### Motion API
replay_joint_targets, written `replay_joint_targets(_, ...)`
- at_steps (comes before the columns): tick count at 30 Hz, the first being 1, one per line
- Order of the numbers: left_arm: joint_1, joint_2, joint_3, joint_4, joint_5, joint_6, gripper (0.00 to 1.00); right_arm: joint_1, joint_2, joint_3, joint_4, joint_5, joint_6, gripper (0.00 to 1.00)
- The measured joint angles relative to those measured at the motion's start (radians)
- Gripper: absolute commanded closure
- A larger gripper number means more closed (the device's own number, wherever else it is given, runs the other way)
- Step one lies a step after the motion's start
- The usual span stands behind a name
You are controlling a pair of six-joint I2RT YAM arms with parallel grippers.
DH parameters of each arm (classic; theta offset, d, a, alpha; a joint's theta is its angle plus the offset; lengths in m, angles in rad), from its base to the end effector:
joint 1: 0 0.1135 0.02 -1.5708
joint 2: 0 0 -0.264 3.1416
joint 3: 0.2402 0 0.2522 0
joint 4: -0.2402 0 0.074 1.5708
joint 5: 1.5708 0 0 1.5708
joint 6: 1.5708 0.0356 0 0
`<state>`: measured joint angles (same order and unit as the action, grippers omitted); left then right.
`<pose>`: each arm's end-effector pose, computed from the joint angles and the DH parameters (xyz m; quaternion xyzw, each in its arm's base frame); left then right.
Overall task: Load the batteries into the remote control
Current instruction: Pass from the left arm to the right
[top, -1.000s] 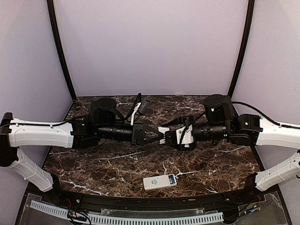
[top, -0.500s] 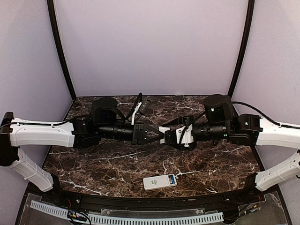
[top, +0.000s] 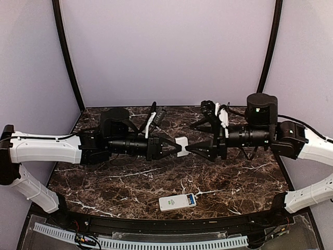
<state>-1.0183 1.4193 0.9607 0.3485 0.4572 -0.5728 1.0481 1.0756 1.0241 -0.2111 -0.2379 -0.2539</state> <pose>0.1607 -0.2906 0.3082 0.3077 0.6742 -0.5823 0.3342 0.1161 0.2183 0.3649 -0.5349 0.5831 0.3205 0.5207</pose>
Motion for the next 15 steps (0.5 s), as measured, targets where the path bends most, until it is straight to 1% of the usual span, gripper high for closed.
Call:
replay_joint_targets(4,0.0,-0.028,-0.003,0.002,-0.008,0.032,1.0,-0.02,-0.096,-0.063,0.065,-0.061,0.299,0.38)
replay_joint_targets(8,0.0,-0.06,-0.013,0.019,-0.008,0.048,1.0,-0.027,-0.103,-0.088,0.105,-0.09,0.528,0.42)
replay_joint_targets(12,0.0,-0.066,-0.016,0.034,-0.004,0.055,1.0,-0.03,-0.052,-0.09,0.127,-0.133,0.677,0.44)
replay_joint_targets(15,0.0,-0.066,-0.026,0.046,0.001,0.055,1.0,-0.03,-0.02,-0.09,0.138,-0.154,0.737,0.47)
